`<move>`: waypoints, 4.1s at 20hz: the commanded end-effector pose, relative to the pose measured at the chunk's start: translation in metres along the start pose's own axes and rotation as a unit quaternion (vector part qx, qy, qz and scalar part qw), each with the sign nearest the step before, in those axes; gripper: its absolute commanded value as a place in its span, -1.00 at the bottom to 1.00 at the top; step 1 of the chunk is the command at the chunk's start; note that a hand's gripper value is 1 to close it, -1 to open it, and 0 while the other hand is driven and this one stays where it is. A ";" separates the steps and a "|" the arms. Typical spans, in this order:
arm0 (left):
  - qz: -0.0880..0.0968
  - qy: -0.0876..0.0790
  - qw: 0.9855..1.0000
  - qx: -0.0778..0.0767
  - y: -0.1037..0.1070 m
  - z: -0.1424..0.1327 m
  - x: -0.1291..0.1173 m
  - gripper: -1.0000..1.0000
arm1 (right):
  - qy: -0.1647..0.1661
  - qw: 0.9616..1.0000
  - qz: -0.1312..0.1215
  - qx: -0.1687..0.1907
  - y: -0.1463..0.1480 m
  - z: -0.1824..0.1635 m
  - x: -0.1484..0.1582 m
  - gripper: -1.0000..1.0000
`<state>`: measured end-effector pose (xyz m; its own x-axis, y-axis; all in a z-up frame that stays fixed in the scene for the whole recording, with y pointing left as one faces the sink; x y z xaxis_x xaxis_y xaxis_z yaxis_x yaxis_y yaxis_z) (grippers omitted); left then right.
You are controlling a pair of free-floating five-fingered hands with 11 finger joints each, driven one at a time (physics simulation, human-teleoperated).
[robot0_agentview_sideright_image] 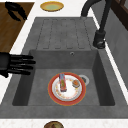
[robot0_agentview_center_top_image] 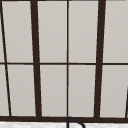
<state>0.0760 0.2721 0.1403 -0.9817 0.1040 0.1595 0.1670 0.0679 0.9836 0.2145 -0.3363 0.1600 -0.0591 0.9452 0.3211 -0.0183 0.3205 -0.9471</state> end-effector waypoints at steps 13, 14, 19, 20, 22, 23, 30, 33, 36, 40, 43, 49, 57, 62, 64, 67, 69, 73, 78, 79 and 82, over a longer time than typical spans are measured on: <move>0.000 0.000 1.000 0.000 0.000 0.000 0.000 0.00 | 0.026 1.000 0.002 0.008 -0.068 0.092 0.049 -1.00; 0.000 0.000 1.000 0.000 0.000 0.000 0.000 0.00 | 0.031 1.000 0.003 0.002 -0.067 0.098 0.053 -1.00; 0.000 0.000 1.000 0.000 0.000 0.000 0.000 0.00 | 0.045 0.999 0.003 -0.027 -0.065 0.129 0.067 -1.00; 0.000 0.000 1.000 0.000 0.000 0.000 0.000 0.00 | 0.046 0.998 0.003 -0.030 -0.066 0.135 0.070 -1.00; 0.000 0.000 1.000 0.000 0.000 0.000 0.000 0.00 | 0.050 0.998 0.003 -0.034 -0.065 0.147 0.077 -1.00; 0.000 0.000 1.000 0.000 0.000 0.000 0.000 0.00 | 0.051 0.998 0.007 -0.030 -0.063 0.154 0.080 -1.00; 0.000 0.000 1.000 0.000 0.000 0.000 0.000 0.00 | 0.056 0.996 0.047 -0.045 -0.029 0.196 0.087 -1.00; 0.000 0.000 1.000 0.000 0.000 0.000 0.000 0.00 | 0.064 0.996 0.054 -0.044 -0.017 0.206 0.088 -1.00; 0.000 0.000 1.000 0.000 0.000 0.000 0.000 0.00 | 0.066 0.996 0.058 -0.025 -0.009 0.191 0.091 -1.00; 0.000 0.000 1.000 0.000 0.000 0.000 0.000 0.00 | 0.067 0.996 0.055 0.000 -0.003 0.169 0.104 -1.00; 0.000 0.000 1.000 0.000 0.000 0.000 0.000 0.00 | 0.073 0.996 0.053 0.026 0.001 0.148 0.104 -1.00; 0.000 0.000 1.000 0.000 0.000 0.000 0.000 0.00 | 0.063 0.996 0.025 0.052 0.002 0.110 0.091 -1.00; 0.017 0.003 1.000 -0.017 0.004 -0.013 -0.030 -1.00 | 0.063 0.997 0.034 0.031 0.001 0.119 0.096 0.00; 0.040 0.005 0.999 -0.017 0.014 -0.026 -0.057 -1.00 | 0.064 0.997 0.031 0.028 0.001 0.119 0.096 0.00; 0.044 0.005 0.999 -0.018 0.016 -0.036 -0.065 -1.00 | 0.064 0.997 0.031 0.028 0.001 0.119 0.096 0.00; 0.058 0.004 0.998 -0.008 0.012 -0.056 -0.067 -1.00 | 0.064 0.997 0.030 0.027 0.001 0.119 0.096 0.00; 0.064 0.004 0.998 -0.004 0.010 -0.070 -0.068 -1.00 | 0.064 0.997 0.030 0.027 0.001 0.119 0.096 0.00; 0.057 -0.028 0.998 -0.011 -0.009 -0.086 -0.072 -1.00 | 0.065 0.997 0.029 0.026 0.001 0.119 0.096 0.00; 0.074 0.000 0.997 -0.021 -0.011 -0.111 -0.087 -1.00 | 0.065 0.997 0.029 0.026 0.001 0.119 0.096 0.00; 0.075 -0.001 0.997 -0.024 -0.012 -0.114 -0.091 -1.00 | 0.065 0.997 0.029 0.026 0.001 0.119 0.096 0.00; 0.062 0.000 0.998 -0.025 -0.009 -0.133 -0.105 -1.00 | 0.065 0.997 0.029 0.025 0.001 0.119 0.096 0.00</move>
<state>0.1552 0.1453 0.1254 -0.9595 0.1102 0.2593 0.2649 0.0397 0.9635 0.0902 -0.2529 0.1895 0.0682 0.9629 0.2611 -0.0694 0.2657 -0.9616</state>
